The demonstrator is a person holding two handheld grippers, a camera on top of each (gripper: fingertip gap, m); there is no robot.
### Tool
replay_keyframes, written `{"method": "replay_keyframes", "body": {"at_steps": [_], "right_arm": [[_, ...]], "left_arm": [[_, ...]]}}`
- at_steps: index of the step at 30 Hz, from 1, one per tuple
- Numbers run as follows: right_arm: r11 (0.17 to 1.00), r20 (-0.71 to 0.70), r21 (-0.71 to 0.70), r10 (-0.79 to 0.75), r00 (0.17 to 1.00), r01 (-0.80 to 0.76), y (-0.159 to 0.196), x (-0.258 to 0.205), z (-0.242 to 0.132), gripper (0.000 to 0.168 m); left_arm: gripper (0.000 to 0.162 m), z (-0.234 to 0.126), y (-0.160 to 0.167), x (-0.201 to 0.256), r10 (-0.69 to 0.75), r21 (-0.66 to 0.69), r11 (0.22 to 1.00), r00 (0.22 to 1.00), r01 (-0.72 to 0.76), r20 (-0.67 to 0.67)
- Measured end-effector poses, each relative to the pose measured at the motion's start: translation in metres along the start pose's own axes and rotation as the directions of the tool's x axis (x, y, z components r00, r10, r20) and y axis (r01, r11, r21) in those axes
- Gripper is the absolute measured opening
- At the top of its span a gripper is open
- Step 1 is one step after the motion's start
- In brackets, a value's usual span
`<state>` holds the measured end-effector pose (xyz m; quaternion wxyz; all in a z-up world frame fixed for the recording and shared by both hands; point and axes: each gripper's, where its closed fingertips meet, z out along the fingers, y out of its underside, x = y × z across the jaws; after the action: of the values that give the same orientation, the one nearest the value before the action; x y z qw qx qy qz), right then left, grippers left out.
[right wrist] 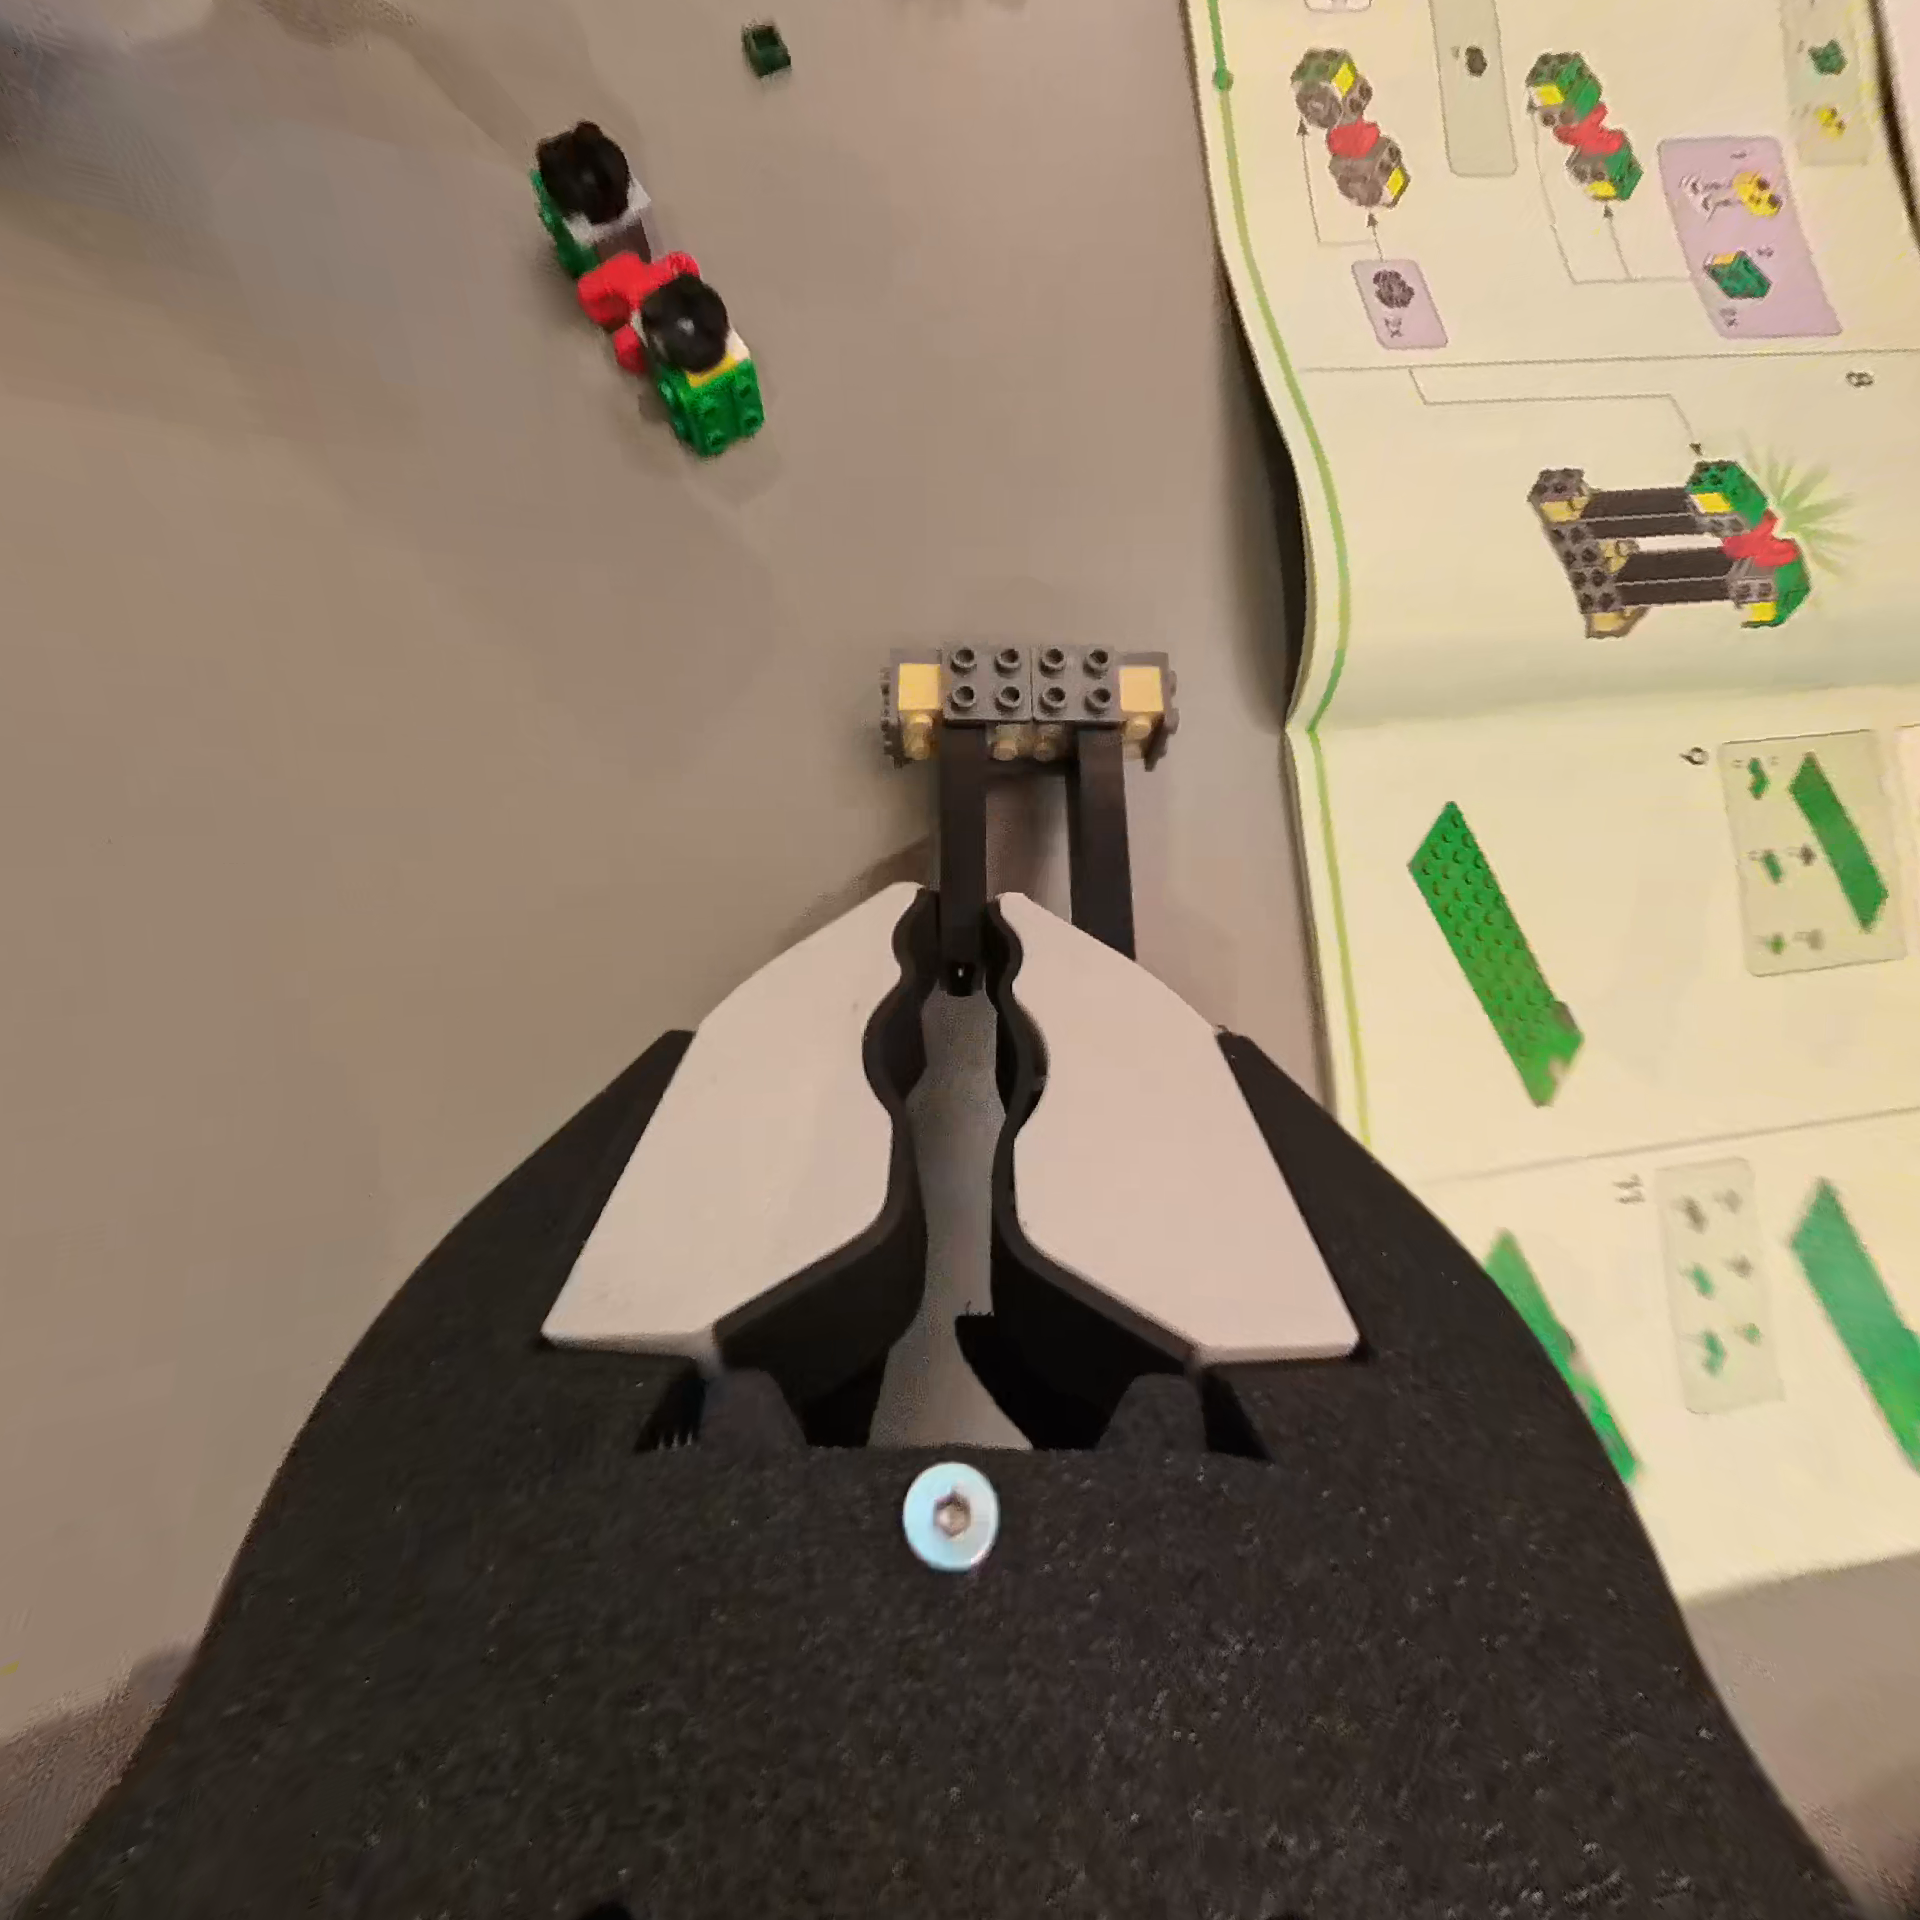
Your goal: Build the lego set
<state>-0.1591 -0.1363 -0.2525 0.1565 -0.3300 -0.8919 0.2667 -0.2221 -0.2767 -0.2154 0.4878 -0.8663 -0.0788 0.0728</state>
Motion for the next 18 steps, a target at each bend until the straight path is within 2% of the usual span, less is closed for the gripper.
{"method": "replay_keyframes", "body": {"at_steps": [3, 6, 8, 12, 15, 18], "right_arm": [[0.987, 0.011, -0.148, -0.060, 0.998, 0.061, 0.007, 0.006, -0.019, 0.008], [0.925, 0.049, -0.360, -0.109, 0.993, 0.119, 0.020, 0.011, -0.039, 0.008], [0.838, 0.087, -0.522, -0.132, 0.987, 0.159, 0.031, 0.012, -0.050, 0.008], [0.573, 0.152, -0.789, -0.171, 0.974, 0.223, 0.053, 0.013, -0.068, 0.008], [0.414, 0.186, -0.874, -0.203, 0.961, 0.256, 0.061, 0.013, -0.071, 0.008], [0.338, 0.176, -0.908, -0.229, 0.958, 0.247, 0.061, 0.015, -0.070, 0.008]], "left_arm": [[0.072, 0.004, 0.000, 0.005, 0.018, 0.008, 1.000, 1.000, -0.018, -0.012], [0.072, 0.006, 0.001, 0.011, 0.033, 0.016, 0.999, 0.999, -0.033, -0.028], [0.072, 0.007, 0.001, 0.014, 0.040, 0.018, 0.999, 0.998, -0.039, -0.040], [0.072, 0.005, 0.002, 0.019, 0.055, 0.020, 0.998, 0.998, -0.054, -0.044], [0.072, 0.001, 0.000, 0.019, 0.058, 0.032, 0.998, 0.998, -0.057, -0.036], [0.074, -0.004, 0.000, 0.019, 0.050, 0.041, 0.998, 0.998, -0.049, -0.036]]}}
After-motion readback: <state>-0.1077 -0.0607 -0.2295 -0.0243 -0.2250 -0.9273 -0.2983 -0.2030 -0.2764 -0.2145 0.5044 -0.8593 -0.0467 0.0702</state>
